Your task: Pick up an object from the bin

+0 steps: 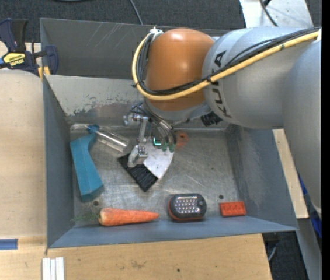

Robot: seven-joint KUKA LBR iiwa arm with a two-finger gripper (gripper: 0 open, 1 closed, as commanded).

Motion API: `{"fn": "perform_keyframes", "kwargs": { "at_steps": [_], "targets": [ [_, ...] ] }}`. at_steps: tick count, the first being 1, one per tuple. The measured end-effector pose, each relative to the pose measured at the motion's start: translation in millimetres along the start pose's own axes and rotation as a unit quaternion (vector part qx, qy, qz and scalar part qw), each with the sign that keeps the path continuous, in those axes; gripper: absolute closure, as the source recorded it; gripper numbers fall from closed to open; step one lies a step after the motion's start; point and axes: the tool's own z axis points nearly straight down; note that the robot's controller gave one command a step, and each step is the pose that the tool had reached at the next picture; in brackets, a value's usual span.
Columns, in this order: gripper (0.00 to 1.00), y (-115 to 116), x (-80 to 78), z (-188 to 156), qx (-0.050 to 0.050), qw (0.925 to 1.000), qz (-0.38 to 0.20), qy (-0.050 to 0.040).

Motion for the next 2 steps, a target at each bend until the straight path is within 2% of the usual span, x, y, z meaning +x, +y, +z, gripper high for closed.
{"fn": "perform_keyframes", "kwargs": {
  "at_steps": [1, 2],
  "targets": [
    [0.0, 0, -2.0, -4, -0.001, 1.0, 0.001, -0.0039],
    [0.0, 31, -34.7, 58, -0.002, 1.0, 0.002, -0.0086]
  ]
}}
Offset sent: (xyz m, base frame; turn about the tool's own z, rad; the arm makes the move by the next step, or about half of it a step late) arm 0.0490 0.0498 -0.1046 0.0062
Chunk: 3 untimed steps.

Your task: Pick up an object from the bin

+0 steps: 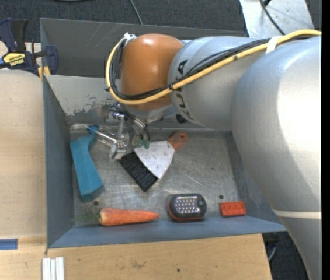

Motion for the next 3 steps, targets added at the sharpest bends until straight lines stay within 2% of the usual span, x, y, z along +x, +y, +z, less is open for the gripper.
{"fn": "perform_keyframes", "kwargs": {
  "at_steps": [1, 2, 3],
  "targets": [
    [0.0, 5, -4.7, 12, 0.002, 0.9997, 0.023, 0.0065],
    [0.0, -24, -11.0, 3, 0.002, 0.9987, 0.05, 0.0053],
    [0.0, -26, -8.1, 39, 0.0, 0.9984, 0.057, 0.0015]
  ]
}}
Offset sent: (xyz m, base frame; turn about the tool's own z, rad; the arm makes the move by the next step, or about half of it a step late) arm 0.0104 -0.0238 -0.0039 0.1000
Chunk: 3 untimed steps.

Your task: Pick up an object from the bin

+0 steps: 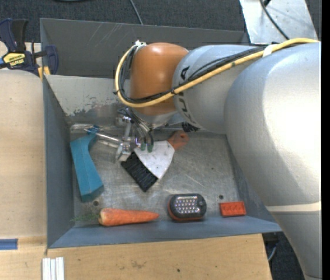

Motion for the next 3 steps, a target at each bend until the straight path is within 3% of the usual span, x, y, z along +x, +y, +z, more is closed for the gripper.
{"fn": "perform_keyframes", "kwargs": {
  "at_steps": [1, 3],
  "targets": [
    [1.0, 0.8, -0.4, -2.7, 0.0, 1.0, 0.0, 0.0019],
    [1.0, 0.3, 0.8, -6.5, 0.0, 1.0, 0.001, 0.0022]
  ]
}}
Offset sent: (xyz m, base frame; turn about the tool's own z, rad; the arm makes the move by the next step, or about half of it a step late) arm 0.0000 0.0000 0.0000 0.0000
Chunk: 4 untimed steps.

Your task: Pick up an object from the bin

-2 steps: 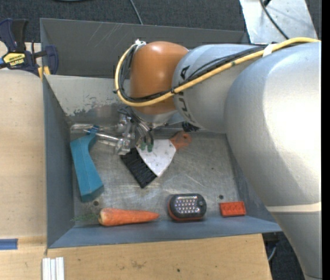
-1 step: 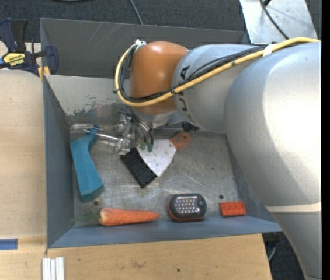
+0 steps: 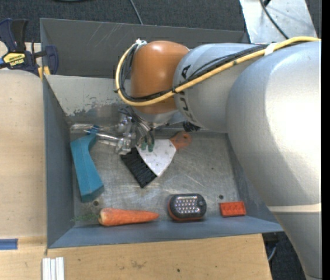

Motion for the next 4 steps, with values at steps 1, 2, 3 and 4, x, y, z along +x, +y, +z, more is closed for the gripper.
{"fn": "perform_keyframes", "kwargs": {
  "at_steps": [1, 2, 3, 4],
  "targets": [
    [1.0, -1, 0.4, -17, 0.001, 1.0, 0.0, 0.0014],
    [1.0, -1, -0.9, -35, 0.002, 1.0, 0.0, 0.0001],
    [1.0, -2, -0.3, -55, 0.002, 1.0, 0.001, 0.0016],
    [1.0, -1, -1.5, -71, 0.001, 1.0, 0.0, -0.0006]
  ]
}}
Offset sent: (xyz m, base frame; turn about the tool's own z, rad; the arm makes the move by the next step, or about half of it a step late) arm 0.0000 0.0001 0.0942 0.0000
